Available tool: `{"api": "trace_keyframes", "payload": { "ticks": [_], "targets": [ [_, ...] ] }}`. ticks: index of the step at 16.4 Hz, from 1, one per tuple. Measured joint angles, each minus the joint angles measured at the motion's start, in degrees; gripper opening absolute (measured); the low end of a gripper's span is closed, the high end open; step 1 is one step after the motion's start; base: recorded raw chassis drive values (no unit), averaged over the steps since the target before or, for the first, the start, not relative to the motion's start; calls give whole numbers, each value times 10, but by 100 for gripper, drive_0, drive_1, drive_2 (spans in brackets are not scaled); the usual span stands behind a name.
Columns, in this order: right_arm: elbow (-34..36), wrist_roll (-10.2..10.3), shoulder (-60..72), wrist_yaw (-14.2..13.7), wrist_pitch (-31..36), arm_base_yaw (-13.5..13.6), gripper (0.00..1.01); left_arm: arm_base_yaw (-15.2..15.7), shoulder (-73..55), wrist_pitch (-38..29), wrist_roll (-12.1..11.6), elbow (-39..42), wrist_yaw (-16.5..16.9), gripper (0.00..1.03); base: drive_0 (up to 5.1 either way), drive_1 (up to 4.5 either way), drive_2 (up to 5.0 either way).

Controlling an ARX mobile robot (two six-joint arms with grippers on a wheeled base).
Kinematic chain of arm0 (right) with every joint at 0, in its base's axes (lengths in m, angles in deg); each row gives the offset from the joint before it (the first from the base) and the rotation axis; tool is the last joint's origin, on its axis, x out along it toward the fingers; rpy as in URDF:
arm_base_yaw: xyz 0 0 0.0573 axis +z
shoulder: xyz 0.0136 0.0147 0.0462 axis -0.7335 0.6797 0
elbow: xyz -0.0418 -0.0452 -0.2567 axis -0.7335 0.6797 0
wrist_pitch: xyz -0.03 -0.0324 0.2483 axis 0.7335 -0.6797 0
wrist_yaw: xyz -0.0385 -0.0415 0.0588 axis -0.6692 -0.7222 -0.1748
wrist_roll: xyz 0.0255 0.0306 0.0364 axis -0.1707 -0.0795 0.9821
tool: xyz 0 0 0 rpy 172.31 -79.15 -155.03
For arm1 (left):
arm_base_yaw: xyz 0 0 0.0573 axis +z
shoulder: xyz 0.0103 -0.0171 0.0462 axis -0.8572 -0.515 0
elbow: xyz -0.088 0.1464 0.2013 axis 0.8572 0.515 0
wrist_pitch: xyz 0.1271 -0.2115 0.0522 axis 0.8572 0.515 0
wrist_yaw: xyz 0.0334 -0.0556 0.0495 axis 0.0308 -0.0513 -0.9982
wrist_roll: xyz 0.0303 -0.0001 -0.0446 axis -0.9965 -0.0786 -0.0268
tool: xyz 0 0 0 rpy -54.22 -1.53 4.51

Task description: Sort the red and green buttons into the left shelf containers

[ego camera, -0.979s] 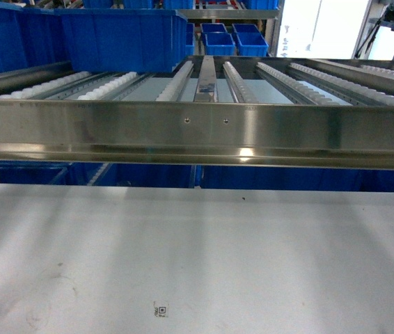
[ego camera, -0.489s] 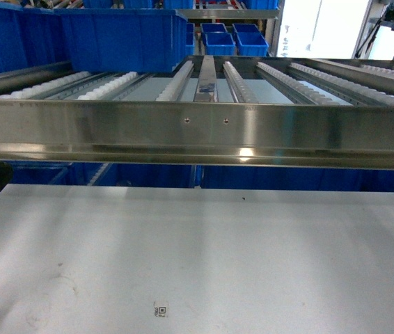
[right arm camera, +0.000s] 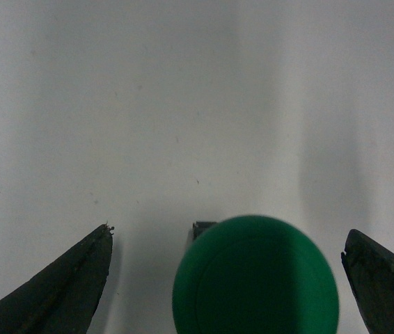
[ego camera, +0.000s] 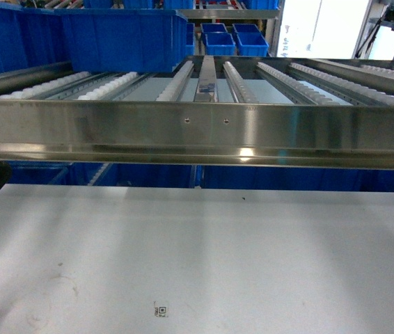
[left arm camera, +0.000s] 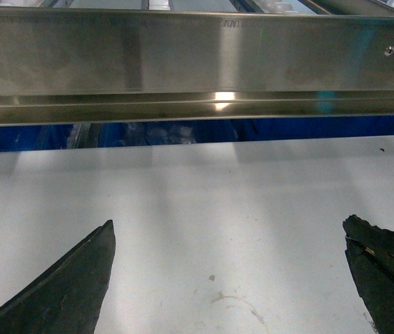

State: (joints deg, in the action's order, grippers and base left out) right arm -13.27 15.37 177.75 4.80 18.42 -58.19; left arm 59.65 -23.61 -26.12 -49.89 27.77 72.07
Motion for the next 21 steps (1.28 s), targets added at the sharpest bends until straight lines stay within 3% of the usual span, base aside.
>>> {"api": "trace_keyframes", "payload": {
  "ticks": [3, 8, 9, 11, 14, 15, 16, 18, 21],
  "targets": [
    [0, -9, 35, 2, 27, -7, 97, 0, 0, 0, 0, 0, 0, 98, 0, 0, 0],
    [-4, -11, 49, 14, 56, -15, 39, 0, 0, 0, 0, 0, 0, 98, 0, 0, 0],
    [-3, -13, 52, 18, 70, -15, 30, 0, 0, 0, 0, 0, 0, 98, 0, 0, 0],
    [16, -13, 53, 23, 103, -18, 26, 0, 0, 0, 0, 0, 0, 98, 0, 0, 0],
    [86, 32, 23, 32, 259, -26, 26, 0, 0, 0, 0, 0, 0, 98, 0, 0, 0],
    [112, 56, -21, 34, 301, -30, 26, 0, 0, 0, 0, 0, 0, 98, 0, 0, 0],
    [140, 77, -107, 35, 298, -32, 26, 0, 0, 0, 0, 0, 0, 98, 0, 0, 0],
    [192, 106, -314, 60, 162, -38, 26, 0, 0, 0, 0, 0, 0, 98, 0, 0, 0],
    [202, 125, -623, 82, -69, -44, 26, 0, 0, 0, 0, 0, 0, 98, 0, 0, 0]
  ]
}}
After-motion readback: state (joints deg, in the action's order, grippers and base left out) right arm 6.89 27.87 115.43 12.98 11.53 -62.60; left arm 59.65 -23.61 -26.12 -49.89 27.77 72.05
